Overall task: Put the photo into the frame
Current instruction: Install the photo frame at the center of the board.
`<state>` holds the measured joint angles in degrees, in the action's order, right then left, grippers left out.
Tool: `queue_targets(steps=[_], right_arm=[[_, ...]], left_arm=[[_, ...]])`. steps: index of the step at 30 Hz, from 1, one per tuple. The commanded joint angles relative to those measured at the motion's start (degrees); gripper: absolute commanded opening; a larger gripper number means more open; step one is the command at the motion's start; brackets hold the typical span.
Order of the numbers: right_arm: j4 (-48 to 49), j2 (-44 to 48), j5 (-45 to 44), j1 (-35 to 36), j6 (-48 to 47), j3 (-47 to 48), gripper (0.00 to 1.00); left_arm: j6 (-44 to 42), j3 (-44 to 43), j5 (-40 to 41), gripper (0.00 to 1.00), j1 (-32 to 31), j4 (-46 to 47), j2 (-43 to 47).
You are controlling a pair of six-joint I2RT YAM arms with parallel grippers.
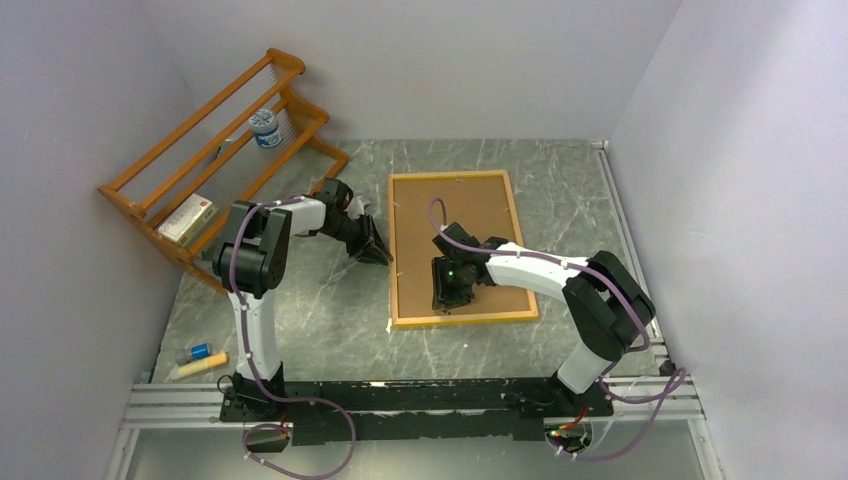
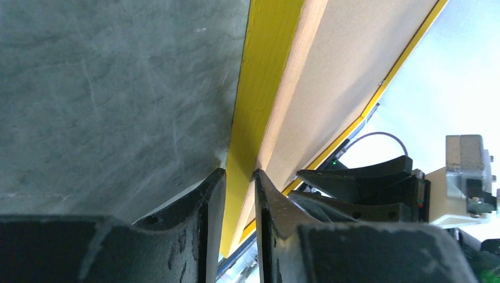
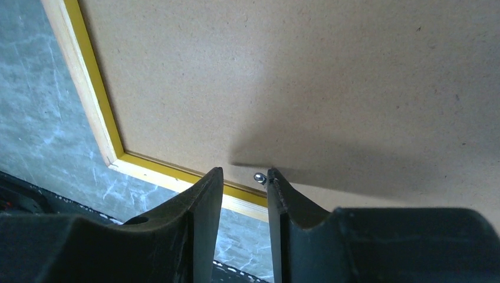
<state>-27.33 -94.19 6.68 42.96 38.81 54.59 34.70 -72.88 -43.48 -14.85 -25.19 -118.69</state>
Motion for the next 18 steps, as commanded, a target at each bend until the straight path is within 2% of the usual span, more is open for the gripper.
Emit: queue_targets(steps=[1,11,18], right_arm=[[-3.5,0.2,3.1,0.7,-1.0,-0.2,0.37],[-2.4,-0.4,7.7,1.1,0.7,-0.7,0.37],[-4.9,1.5,0.6,1.1,2.4,1.4,0.41]], left_arm=[[1.4,1.5,0.9,0.29,-0.1,1.8,-2.2],[2.0,1.8,0.4,0.29,-0.2,2.6,-2.6],[1.8,2.1,0.7,0.29,-0.1,2.3,-2.2]])
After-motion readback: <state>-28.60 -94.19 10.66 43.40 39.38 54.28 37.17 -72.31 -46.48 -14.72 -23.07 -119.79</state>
